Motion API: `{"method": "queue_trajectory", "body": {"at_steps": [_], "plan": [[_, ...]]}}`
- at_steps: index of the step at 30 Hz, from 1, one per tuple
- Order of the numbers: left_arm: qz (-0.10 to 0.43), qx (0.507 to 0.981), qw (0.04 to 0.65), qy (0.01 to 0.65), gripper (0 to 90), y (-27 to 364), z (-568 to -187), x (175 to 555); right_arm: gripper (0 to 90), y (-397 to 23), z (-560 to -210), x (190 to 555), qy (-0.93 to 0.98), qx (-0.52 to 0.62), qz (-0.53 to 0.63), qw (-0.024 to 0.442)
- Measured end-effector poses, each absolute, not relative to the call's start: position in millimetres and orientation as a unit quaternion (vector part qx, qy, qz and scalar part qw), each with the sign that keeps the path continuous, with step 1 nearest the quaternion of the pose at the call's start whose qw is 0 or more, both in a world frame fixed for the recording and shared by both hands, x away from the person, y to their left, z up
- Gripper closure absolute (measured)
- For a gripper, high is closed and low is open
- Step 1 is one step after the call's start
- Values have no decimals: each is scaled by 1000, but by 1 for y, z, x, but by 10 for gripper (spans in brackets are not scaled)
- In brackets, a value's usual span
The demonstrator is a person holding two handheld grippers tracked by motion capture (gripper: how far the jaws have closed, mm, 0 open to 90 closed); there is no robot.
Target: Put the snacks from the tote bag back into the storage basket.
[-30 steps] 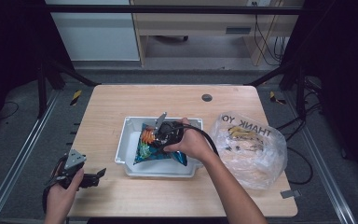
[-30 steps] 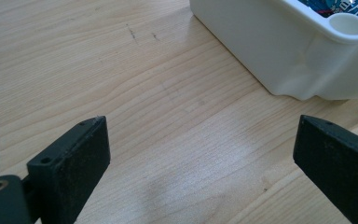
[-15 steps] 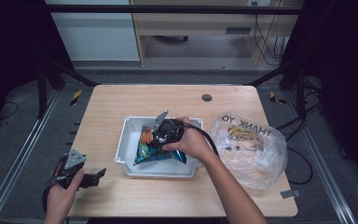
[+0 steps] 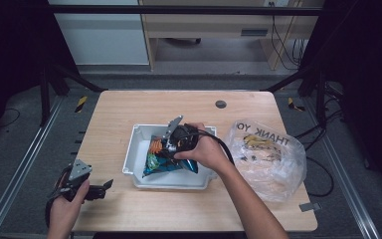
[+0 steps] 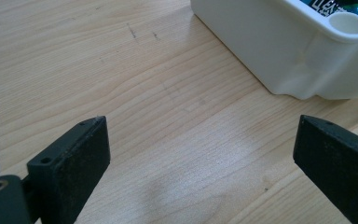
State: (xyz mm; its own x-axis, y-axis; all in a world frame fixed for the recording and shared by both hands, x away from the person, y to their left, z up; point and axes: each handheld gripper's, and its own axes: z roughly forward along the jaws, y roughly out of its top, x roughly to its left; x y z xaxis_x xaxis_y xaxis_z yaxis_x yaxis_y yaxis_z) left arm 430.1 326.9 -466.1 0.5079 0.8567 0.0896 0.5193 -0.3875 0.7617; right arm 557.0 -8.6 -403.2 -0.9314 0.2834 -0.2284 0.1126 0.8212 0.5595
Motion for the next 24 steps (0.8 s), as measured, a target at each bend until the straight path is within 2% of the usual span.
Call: {"method": "queue_trajectory", "body": {"at_steps": [24], "plan": [[242, 796, 346, 434, 34, 328, -466, 432, 163, -7, -395, 553, 937, 116, 293, 150]]}}
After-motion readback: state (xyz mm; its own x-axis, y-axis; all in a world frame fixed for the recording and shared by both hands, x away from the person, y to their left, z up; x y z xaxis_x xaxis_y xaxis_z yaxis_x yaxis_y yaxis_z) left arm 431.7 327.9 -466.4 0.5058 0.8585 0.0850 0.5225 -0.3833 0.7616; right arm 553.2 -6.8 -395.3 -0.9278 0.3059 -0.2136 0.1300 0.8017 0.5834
